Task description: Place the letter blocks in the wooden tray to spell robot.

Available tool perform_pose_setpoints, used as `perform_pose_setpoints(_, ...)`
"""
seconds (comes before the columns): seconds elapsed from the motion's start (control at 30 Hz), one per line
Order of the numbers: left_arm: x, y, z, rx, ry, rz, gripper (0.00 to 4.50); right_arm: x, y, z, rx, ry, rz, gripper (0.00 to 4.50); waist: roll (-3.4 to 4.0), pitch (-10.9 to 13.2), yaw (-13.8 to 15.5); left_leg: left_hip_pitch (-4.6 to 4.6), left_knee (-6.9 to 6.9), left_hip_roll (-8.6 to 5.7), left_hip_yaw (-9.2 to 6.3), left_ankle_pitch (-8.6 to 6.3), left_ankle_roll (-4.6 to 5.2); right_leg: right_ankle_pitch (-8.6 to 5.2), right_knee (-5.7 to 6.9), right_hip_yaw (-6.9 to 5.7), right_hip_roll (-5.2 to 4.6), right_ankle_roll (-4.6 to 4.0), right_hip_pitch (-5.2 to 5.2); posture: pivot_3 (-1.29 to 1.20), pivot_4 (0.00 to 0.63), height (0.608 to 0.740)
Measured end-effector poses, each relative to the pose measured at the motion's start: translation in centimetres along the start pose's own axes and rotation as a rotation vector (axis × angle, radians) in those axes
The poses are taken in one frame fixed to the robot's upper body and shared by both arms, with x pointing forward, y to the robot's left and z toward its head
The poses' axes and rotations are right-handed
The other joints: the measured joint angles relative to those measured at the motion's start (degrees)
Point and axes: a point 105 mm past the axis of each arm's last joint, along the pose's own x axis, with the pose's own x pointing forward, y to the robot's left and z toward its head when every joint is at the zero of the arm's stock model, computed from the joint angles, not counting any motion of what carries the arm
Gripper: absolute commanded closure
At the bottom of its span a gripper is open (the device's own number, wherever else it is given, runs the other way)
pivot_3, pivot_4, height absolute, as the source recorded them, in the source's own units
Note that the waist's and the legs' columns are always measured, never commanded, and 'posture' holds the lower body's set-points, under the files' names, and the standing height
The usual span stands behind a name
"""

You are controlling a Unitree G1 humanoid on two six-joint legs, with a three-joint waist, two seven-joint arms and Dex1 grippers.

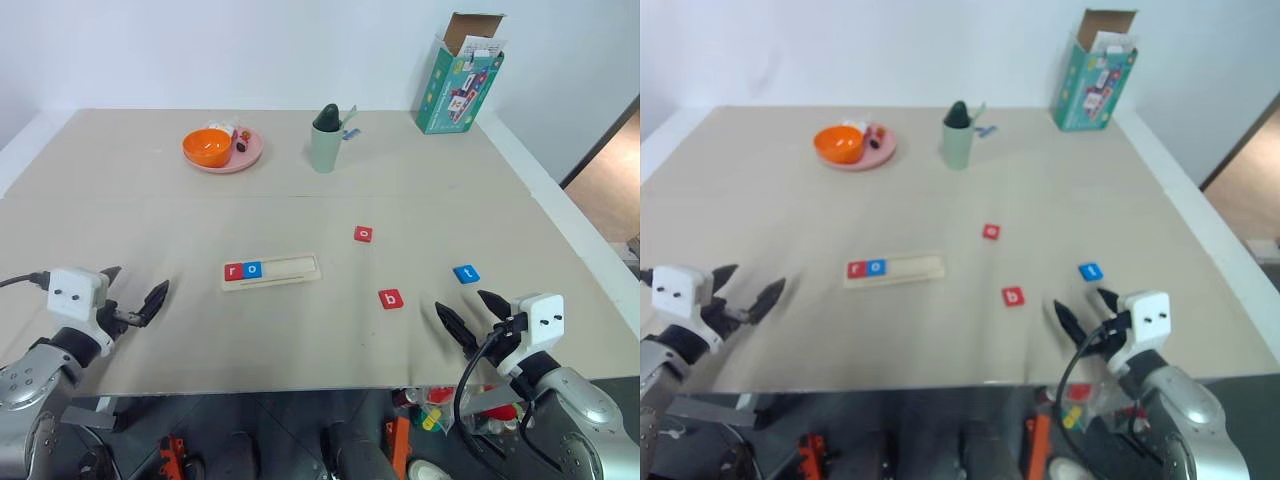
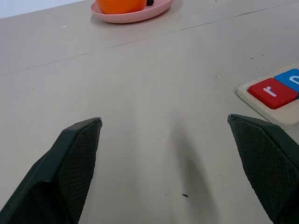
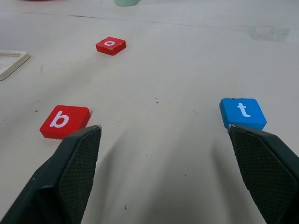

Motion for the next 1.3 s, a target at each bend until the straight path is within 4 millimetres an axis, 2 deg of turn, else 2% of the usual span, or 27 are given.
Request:
perform_pose_setpoints(0.57,0.0,-1.4,0.2,0.002,-0.073,-0.199,0.00,0.0,0.2,0.2,-0.005,-0.002,0.013,0.02,0.00,0.0,0.0,0.00,0.00,0.01,0.02,0.00,0.00,0.00,-0.05,0.01,0.01,-0.01,0.00,0.00,0.150,0.740)
perform_pose_setpoints(0.73,0.2,-1.2,0.2,0.022,-0.073,-0.239,0.00,0.6,1.0,1.3,-0.017,-0.020,0.116,0.02,0.00,0.0,0.0,0.00,0.02,0.01,0.06,0.00,0.01,0.01,-0.06,0.06,0.01,-0.01,0.01,0.00,0.150,0.740)
perform_pose_setpoints(0.83,1.6,-1.1,1.9,0.082,-0.094,-0.310,0.00,2.0,2.7,3.7,0.000,-0.064,0.272,0.02,-0.03,0.0,0.0,0.01,0.07,0.02,0.01,0.03,0.06,0.07,-0.05,0.01,0.06,-0.05,0.02,0.00,0.150,0.740)
perform_pose_setpoints(0.9,3.2,-1.8,3.4,0.149,-0.091,-0.437,0.00,3.1,5.1,5.6,-0.006,-0.084,0.440,0.02,-0.02,0.0,-0.1,0.04,0.06,0.01,0.00,0.07,0.12,0.08,-0.06,-0.02,0.06,-0.06,0.06,0.00,0.150,0.740)
perform_pose_setpoints(1.03,5.7,-3.2,4.5,0.196,-0.056,-0.629,0.00,4.4,8.9,6.9,-0.033,-0.091,0.655,0.02,-0.01,0.0,0.0,-0.05,0.05,-0.01,0.01,0.08,0.15,0.10,-0.07,-0.08,0.06,-0.03,0.04,0.00,0.150,0.740)
perform_pose_setpoints(1.2,8.2,-5.0,5.0,0.265,0.040,-0.866,0.00,6.0,10.6,7.6,-0.051,-0.119,0.735,0.02,-0.02,0.0,0.1,-0.60,0.04,-0.05,-0.17,-0.13,0.30,0.26,-0.20,-0.20,0.09,0.62,-0.27,0.00,0.150,0.740)
perform_pose_setpoints(1.3,9.3,-5.9,4.8,0.288,0.082,-0.961,0.00,6.7,11.3,7.8,-0.028,-0.137,0.755,0.02,-0.01,0.0,0.3,-1.14,0.12,-0.06,-0.21,-0.25,0.47,0.41,-0.16,-0.21,0.10,0.32,-0.80,0.00,0.150,0.740)
